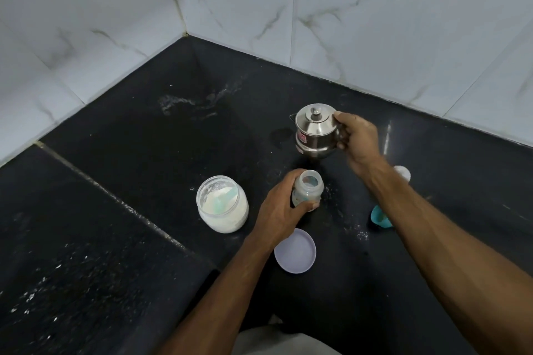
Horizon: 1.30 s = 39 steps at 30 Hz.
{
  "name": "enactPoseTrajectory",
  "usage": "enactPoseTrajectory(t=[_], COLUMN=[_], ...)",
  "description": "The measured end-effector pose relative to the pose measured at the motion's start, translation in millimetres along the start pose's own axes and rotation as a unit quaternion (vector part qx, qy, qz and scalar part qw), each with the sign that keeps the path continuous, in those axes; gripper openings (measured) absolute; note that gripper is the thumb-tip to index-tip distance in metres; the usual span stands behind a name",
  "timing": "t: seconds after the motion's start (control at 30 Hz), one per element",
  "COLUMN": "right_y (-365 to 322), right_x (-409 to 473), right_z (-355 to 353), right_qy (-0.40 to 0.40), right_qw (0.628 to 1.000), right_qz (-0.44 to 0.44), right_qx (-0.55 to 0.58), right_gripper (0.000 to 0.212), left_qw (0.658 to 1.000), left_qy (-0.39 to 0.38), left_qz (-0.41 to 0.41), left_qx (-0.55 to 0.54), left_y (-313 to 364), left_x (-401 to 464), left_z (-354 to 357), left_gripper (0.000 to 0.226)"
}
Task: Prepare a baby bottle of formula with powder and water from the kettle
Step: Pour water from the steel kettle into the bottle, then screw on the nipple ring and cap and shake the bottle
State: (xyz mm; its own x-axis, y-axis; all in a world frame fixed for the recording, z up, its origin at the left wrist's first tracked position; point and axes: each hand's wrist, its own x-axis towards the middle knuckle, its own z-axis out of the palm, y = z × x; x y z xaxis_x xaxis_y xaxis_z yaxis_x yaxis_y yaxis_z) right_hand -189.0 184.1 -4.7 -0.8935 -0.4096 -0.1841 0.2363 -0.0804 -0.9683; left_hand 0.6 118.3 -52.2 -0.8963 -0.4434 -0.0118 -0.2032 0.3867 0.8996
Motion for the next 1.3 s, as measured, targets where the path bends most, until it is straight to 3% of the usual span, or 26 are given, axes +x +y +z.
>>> enactPoseTrajectory(t=[0.37,0.93,1.1,1.3], right_y=[28,50,49,33], right_x=[44,50,48,28], right_z=[53,51,43,30], right_qy=[-0.033,-0.041,-0.046,0.006], right_qw=[0.998,0.993,0.995,0.994], right_qz=[0.061,0.107,0.087,-0.032], right_qx=[0.007,0.024,0.000,-0.106], right_gripper=[0.018,0.012,0.020,0.025], left_qw=[1.000,1.000,1.000,1.000], left_qy=[0.009,0.004,0.001,-0.007], left_qz=[-0.004,-0.014,-0.014,0.001], left_qx=[-0.009,-0.008,-0.012,-0.027], left_y=[-1,-1,0,0], left_x=[1,1,2,1], left_z=[2,2,2,1], left_gripper=[0.051,0.052,0.053,0.051])
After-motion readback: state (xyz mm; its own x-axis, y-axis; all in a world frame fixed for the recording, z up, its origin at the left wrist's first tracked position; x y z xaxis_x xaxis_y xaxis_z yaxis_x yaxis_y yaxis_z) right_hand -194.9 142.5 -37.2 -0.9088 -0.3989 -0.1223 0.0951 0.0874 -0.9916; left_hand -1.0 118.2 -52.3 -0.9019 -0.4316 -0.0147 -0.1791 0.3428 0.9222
